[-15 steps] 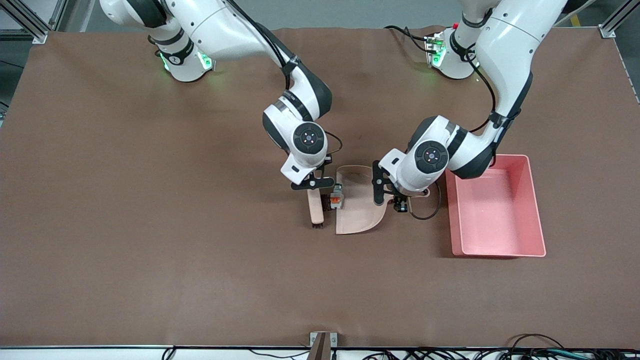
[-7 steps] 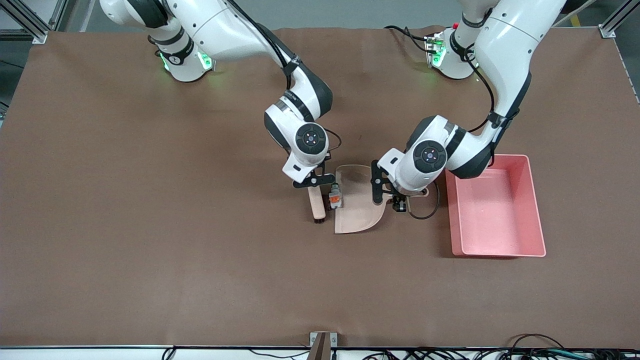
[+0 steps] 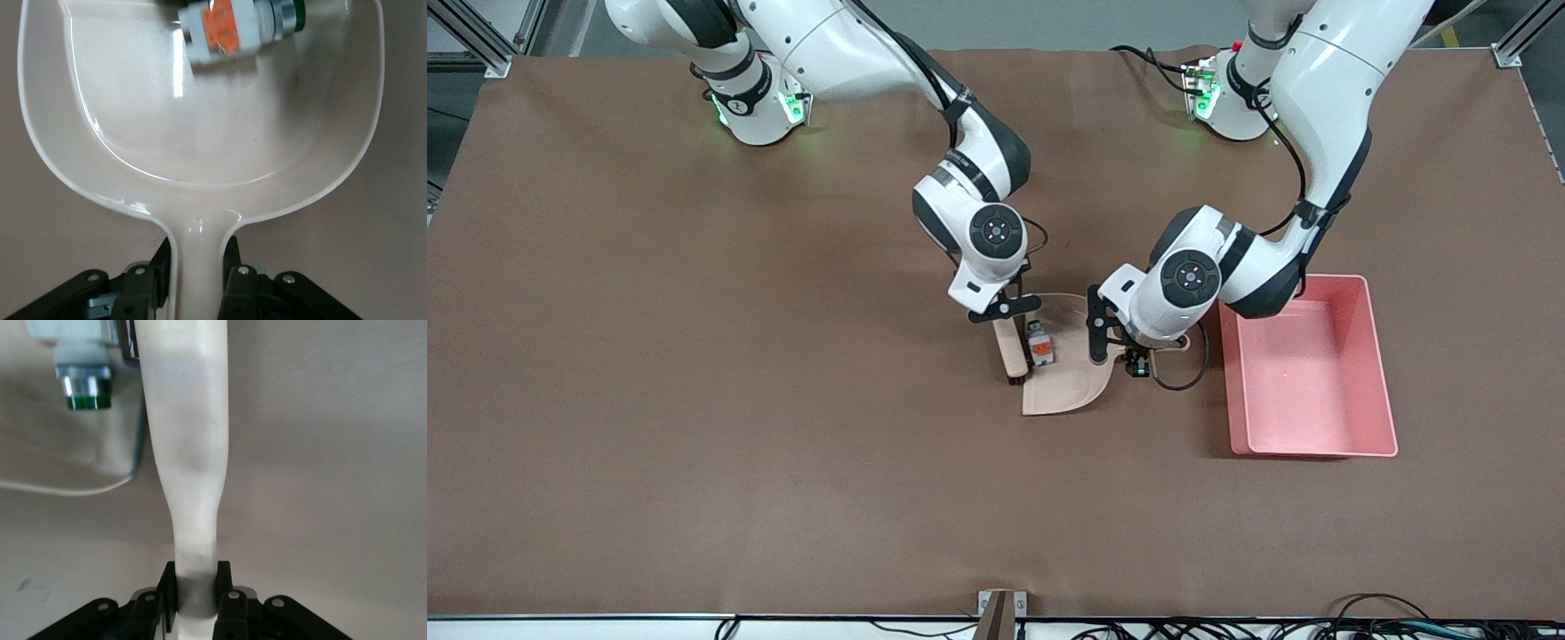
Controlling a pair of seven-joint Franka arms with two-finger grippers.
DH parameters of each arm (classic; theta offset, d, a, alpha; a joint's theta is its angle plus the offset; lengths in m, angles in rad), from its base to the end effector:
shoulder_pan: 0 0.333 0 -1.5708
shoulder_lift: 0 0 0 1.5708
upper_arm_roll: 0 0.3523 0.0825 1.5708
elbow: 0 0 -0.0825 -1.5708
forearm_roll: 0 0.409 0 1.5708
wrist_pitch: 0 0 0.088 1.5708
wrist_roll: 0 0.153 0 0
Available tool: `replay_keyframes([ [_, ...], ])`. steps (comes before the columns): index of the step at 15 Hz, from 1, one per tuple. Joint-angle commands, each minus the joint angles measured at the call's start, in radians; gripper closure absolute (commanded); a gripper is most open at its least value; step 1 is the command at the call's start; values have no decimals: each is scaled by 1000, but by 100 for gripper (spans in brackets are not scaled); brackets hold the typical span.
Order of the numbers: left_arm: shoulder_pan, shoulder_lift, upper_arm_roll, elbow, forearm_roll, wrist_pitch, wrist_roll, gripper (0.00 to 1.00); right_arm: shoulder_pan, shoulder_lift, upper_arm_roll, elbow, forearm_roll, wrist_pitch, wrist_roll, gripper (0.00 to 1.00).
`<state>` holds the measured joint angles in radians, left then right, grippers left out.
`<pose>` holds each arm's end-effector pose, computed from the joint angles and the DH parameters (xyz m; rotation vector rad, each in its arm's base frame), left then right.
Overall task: Clean e-waste and dump in bin
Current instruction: 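Push the parts onto the dustpan with the brush in the right gripper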
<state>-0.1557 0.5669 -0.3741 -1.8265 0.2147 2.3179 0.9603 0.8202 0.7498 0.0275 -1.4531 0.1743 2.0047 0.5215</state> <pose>0.5972 -0.3233 0.2058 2.1677 -2.2065 -0.0268 0.4762 0.5619 0.1939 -3.0878 -0.3590 0.4072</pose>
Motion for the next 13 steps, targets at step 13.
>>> replay_keyframes([
  [13, 25, 19, -3, 29, 15, -14, 1, 100, 30, -53, 0, 134, 228, -182, 109, 99],
])
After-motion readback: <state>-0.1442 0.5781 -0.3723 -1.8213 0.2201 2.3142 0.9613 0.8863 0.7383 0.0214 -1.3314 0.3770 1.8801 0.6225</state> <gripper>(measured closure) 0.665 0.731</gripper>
